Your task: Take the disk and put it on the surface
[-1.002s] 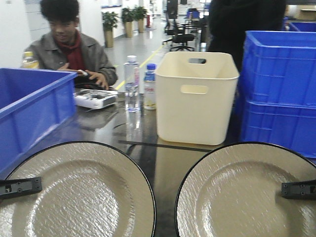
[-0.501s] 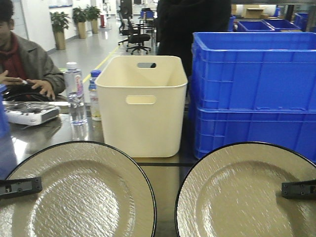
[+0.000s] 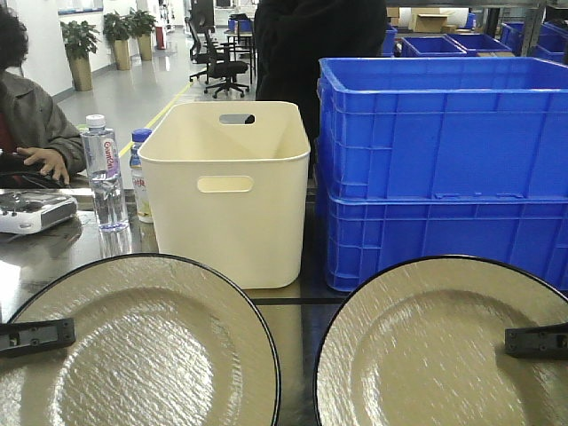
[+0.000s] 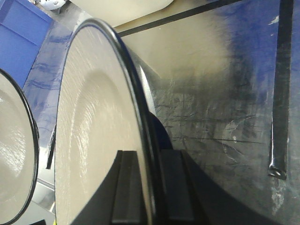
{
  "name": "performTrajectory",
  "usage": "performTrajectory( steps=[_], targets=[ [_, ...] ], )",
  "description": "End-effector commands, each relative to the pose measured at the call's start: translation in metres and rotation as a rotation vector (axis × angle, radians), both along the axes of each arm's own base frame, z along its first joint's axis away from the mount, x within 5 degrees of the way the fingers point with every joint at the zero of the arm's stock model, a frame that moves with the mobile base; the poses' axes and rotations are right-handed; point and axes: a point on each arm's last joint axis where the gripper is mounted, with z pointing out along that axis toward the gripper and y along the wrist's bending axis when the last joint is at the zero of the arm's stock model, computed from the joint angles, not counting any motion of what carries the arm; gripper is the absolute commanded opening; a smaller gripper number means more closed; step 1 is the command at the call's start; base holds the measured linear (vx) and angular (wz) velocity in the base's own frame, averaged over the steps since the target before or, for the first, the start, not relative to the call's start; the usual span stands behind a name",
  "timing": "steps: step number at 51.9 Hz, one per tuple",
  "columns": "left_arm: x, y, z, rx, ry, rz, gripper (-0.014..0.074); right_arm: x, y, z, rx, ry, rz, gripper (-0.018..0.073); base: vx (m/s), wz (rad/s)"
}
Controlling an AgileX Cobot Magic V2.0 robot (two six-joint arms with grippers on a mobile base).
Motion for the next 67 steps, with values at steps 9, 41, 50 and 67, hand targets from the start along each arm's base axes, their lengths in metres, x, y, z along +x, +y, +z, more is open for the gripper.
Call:
performTrajectory(
  steps=[9, 41, 50, 67],
  targets=[
    [-0.003, -0.005, 0.025, -0.14, -0.075, 0.0, -0.0005, -0.002, 0.005, 0.021, 0.096, -0.091, -0.018, -0.0009, 0.0, 0.0],
    [-0.001, -0.003, 0.025, -0.135, -0.077, 0.025, -0.0005, 0.002, 0.003, 0.02, 0.095, -0.098, -0.046, -0.0009, 0.0, 0.0],
    [0.002, -0.002, 0.024, -0.106, -0.116, 0.031, -0.0005, 0.007, 0.002, 0.026, 0.152, -0.135, -0.088, -0.0009, 0.0, 0.0],
    [0.055, -0.021, -0.012, -0.229, 0.006, 0.066, -0.0002, 0.012, 0.002, 0.052, 0.366, -0.342, -0.124, -0.0009, 0.0, 0.0]
  ],
)
